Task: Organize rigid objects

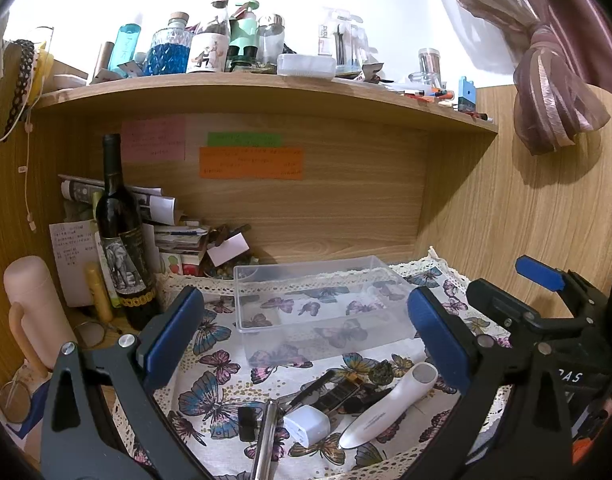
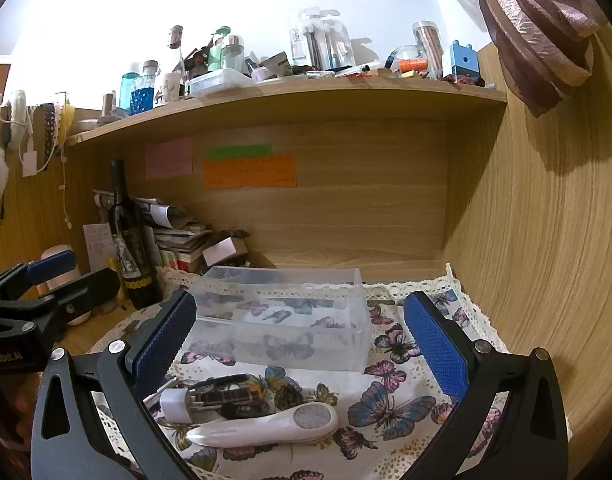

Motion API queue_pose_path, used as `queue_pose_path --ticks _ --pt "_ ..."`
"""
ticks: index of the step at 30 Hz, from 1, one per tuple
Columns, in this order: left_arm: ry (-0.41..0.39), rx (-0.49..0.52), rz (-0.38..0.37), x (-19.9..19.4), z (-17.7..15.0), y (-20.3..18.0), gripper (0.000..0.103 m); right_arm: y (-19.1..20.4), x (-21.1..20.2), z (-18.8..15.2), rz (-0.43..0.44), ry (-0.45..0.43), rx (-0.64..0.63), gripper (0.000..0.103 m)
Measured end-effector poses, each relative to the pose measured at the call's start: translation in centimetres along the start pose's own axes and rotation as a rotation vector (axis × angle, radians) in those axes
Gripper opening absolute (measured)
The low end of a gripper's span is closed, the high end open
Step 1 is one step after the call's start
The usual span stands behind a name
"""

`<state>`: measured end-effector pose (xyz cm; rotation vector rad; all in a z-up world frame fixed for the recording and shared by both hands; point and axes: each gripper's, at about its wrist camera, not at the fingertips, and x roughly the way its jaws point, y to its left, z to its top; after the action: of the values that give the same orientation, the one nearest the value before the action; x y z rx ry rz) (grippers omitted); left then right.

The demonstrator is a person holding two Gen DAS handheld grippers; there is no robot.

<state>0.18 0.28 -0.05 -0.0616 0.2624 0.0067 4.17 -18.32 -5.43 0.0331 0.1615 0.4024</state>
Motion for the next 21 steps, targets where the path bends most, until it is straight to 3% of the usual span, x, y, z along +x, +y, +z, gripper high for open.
queue_pose_path --ticks 21 --pt "-0.006 0.003 0.001 -0.22 0.04 -0.23 0.103 0.06 -0.57 0.26 -0.002 -0.017 -0.002 0.103"
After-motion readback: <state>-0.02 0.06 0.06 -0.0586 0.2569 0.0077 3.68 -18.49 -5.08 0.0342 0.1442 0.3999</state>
